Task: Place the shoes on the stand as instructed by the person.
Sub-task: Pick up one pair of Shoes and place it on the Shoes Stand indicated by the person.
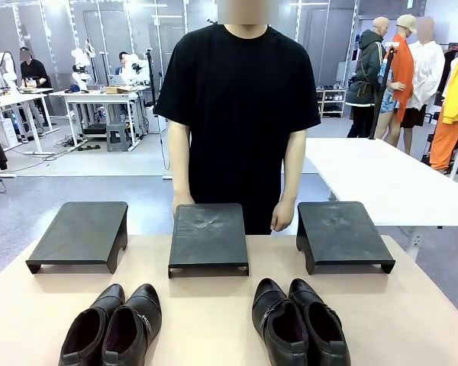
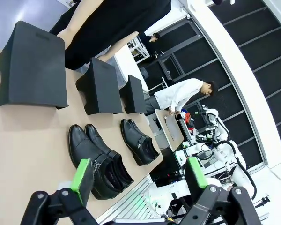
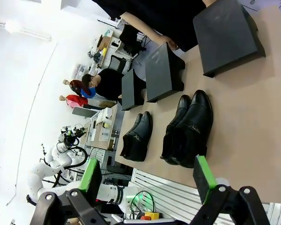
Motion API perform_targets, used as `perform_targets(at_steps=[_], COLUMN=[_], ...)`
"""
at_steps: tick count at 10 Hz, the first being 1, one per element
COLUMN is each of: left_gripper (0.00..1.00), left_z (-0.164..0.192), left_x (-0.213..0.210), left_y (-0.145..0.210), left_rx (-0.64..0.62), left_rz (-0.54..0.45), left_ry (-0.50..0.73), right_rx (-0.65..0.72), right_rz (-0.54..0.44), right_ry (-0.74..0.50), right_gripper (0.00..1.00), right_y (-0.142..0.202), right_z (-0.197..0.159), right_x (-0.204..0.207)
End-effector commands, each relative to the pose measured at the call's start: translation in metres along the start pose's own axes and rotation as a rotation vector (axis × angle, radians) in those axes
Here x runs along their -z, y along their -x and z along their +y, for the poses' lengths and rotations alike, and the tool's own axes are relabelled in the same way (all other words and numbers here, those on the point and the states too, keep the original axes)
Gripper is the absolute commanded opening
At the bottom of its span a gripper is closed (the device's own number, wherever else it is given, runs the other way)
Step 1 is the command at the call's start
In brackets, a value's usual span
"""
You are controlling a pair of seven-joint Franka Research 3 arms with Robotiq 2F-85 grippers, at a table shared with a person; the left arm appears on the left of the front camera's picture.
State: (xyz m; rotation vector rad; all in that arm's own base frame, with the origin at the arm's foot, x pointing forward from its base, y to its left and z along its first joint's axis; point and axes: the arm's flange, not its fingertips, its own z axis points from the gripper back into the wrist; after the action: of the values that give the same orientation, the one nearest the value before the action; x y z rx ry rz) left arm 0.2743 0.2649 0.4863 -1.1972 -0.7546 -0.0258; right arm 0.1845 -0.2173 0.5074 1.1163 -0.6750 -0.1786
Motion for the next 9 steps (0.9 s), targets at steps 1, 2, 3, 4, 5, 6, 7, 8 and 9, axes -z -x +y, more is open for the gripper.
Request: perform_targets(at_steps=[1, 2, 3, 4, 5, 6, 7, 8, 9], left_gripper=[1.00, 1.00, 1.00, 1.00, 1.00, 1.00, 1.00, 1.00, 1.00], left_z=[-0.0014, -0.0014, -0.0014, -0.0014, -0.0014, -0.0014, -0.0014, -0.0014, -0.0014], left_x=[-0.0025, -0.0025, -0.0025, -0.0025, -0.0025, -0.0025, -0.0025, -0.0025, -0.0025], left_y=[0.0003, 0.0003, 0.0003, 0.0003, 0.0003, 0.0003, 0.0003, 0.0003, 0.0003], left_rx=[0.009, 0.009, 0.009, 0.009, 0.009, 0.009, 0.009, 0.009, 0.009], left_rz=[0.013, 0.013, 0.013, 0.013, 0.013, 0.013, 0.013, 0.013, 0.013], left_ry=[0.007, 0.007, 0.007, 0.007, 0.007, 0.007, 0.007, 0.007, 0.007], right_rx=[-0.024, -0.024, -0.024, -0.024, -0.024, -0.024, -0.024, -0.024, -0.024], right_rz=[-0.003, -0.003, -0.003, -0.003, -0.003, -0.003, -0.003, -0.003, -0.003], right_ry=[-0.011, -0.011, -0.011, -0.011, -0.011, -0.011, -0.011, -0.011, -0.011], right_gripper=[1.00, 1.00, 1.00, 1.00, 1.00, 1.00, 1.00, 1.00, 1.00], right_y=[-0.0021, -0.0021, -0.0021, -0.0021, -0.0021, -0.0021, -0.0021, -0.0021, -0.0021], right_z=[0.0010, 0.0010, 0.0010, 0.0010, 0.0010, 0.0010, 0.0010, 0.0010, 0.0010], right_x=[0.0007, 0.0007, 0.0007, 0.0007, 0.0007, 0.0007, 0.0007, 0.0007, 0.0007])
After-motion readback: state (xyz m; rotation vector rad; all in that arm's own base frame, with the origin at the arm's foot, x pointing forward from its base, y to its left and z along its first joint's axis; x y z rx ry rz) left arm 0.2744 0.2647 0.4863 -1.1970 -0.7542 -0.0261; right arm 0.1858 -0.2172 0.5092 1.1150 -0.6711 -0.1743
